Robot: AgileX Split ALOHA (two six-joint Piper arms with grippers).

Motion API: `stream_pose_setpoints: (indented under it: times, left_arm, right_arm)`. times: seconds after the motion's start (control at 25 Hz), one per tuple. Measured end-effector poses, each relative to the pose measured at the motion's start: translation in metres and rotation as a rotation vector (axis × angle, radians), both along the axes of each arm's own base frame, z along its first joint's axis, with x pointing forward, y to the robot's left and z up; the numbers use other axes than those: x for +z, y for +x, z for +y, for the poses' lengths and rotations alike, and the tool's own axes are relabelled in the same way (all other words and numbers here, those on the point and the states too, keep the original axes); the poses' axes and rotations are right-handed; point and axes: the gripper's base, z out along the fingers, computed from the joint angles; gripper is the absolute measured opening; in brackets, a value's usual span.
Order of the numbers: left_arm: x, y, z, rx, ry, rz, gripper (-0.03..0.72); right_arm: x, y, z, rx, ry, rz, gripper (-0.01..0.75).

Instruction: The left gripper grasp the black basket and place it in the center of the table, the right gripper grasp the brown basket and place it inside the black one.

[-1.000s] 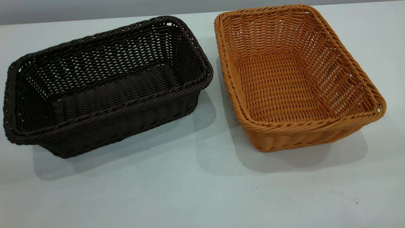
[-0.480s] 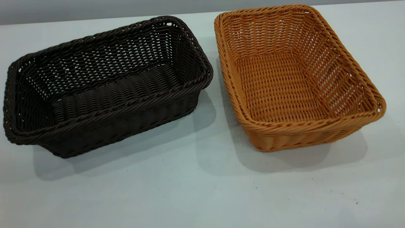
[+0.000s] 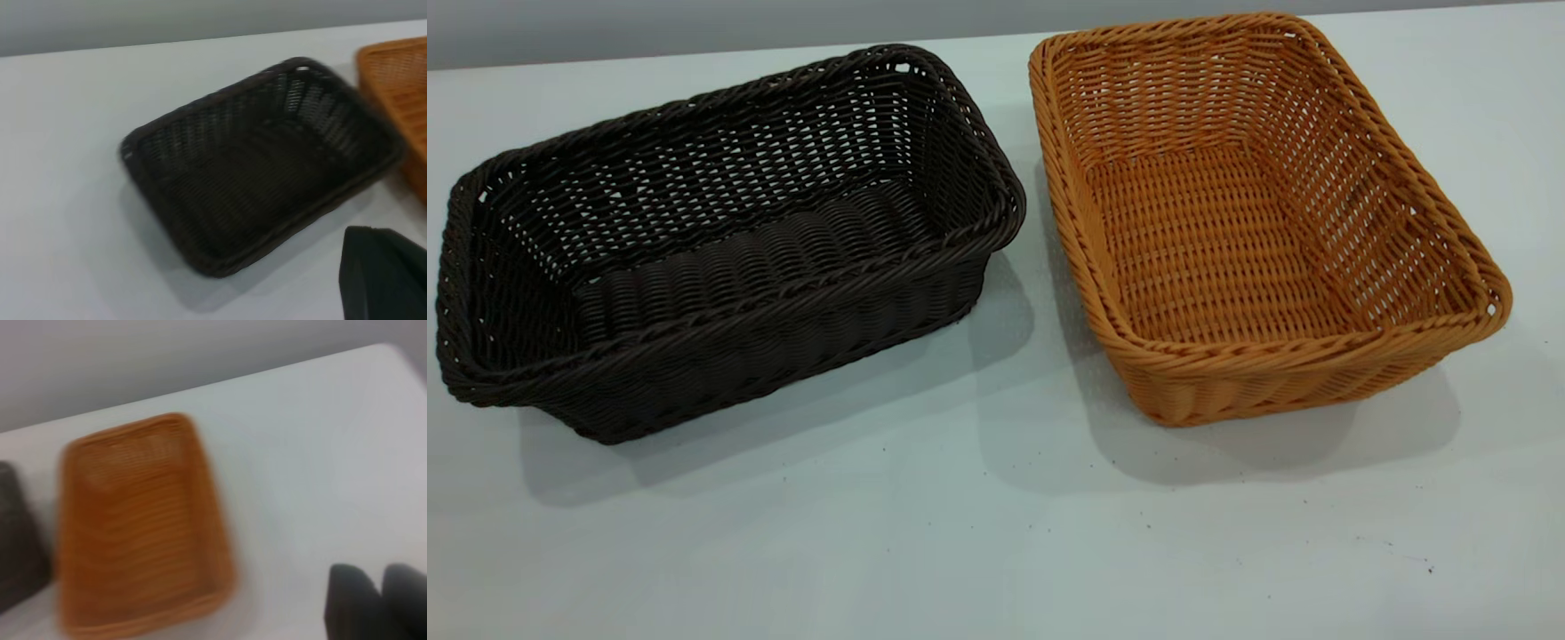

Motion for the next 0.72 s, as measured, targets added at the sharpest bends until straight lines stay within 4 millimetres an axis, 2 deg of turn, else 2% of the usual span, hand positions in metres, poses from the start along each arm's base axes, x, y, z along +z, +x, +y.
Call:
stream_pose_setpoints:
  times: [0.12,0.24,0.4,0.56,0.72]
  left_arm:
    - [0.02,0.023,-0.003,-0.05,0.002,-0.006,0.002]
    - [0.032,0.051,-0.005,-0.08,0.02,-0.044,0.058]
    - [0.031,0.088,-0.006,-0.122,0.051,-0.065,0.2]
    - [0.023,0.116,-0.008,-0.172,0.084,-0.049,0.348]
    - [0.013,0.135,-0.009,-0.208,0.119,-0.006,0.416]
  right_arm:
    - [-0.002,0.018,0.005,0.075,0.105,0.086,0.195]
    - [-0.003,0.034,0.012,0.141,0.232,0.161,0.251]
    - [-0.008,0.053,0.016,0.127,0.398,0.299,0.297]
    - [-0.011,0.071,0.022,0.109,0.571,0.398,0.331]
    - [-0.022,0.089,0.025,0.047,0.762,0.492,0.365]
